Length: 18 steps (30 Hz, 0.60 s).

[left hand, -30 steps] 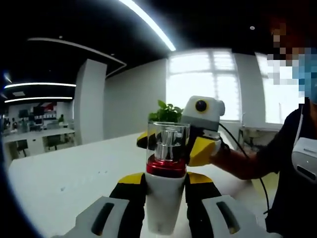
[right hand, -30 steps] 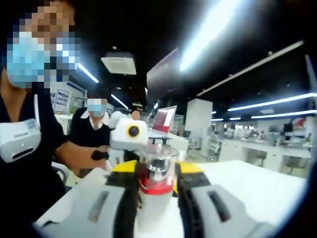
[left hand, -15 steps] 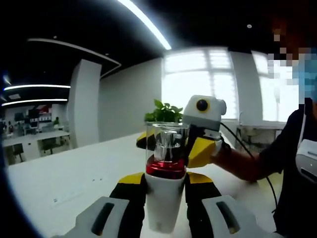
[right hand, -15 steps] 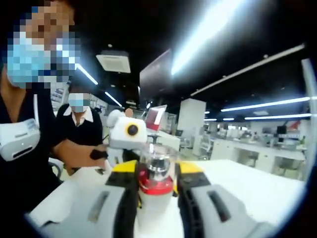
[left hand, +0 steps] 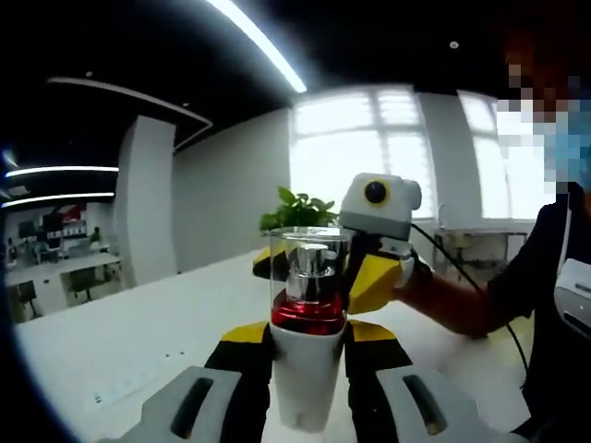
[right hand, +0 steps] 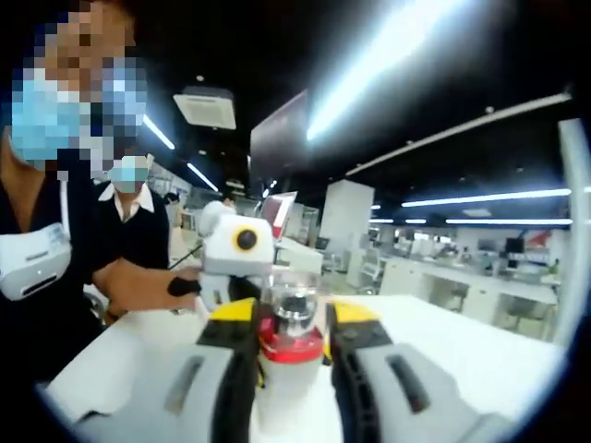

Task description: Arrange the skincare products in the storage area until every visible bottle or jar stands upright without overlapping.

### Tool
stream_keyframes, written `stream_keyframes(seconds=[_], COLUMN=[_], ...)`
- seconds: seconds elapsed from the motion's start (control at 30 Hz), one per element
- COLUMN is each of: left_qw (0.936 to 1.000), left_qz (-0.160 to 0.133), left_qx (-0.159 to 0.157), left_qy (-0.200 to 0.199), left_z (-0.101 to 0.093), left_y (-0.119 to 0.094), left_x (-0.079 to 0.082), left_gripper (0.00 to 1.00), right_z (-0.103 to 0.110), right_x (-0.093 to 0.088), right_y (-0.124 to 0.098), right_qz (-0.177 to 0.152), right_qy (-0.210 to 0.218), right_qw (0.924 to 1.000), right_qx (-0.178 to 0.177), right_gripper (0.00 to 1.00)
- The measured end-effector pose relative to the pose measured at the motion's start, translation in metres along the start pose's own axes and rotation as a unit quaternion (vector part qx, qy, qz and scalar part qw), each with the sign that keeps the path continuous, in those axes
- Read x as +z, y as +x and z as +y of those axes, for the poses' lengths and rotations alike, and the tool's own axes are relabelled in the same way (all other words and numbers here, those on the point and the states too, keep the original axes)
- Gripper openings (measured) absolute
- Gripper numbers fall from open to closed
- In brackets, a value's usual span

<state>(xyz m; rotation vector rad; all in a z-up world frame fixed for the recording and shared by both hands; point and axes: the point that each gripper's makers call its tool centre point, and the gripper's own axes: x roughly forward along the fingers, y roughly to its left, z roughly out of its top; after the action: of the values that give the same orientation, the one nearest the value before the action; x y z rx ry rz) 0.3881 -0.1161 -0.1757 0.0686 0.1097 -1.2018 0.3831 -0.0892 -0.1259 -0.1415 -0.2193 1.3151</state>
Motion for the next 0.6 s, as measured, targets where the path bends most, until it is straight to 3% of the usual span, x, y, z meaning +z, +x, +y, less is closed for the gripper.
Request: stream_keyframes(seconds=[0.6], left_qw=[0.9998], left_qz=[0.000], left_qx=[-0.016], left_qy=[-0.012], left_z=[0.025], left_y=[0.043], left_x=[-0.018], left_gripper=[0.30], right_z=[-0.043], right_x=[-0.033], right_y=[-0.021], right_qz=[0.021], right_qy=[0.024], right_qw=[0.9987], right_qx=[-0.039], right_gripper=[0.28])
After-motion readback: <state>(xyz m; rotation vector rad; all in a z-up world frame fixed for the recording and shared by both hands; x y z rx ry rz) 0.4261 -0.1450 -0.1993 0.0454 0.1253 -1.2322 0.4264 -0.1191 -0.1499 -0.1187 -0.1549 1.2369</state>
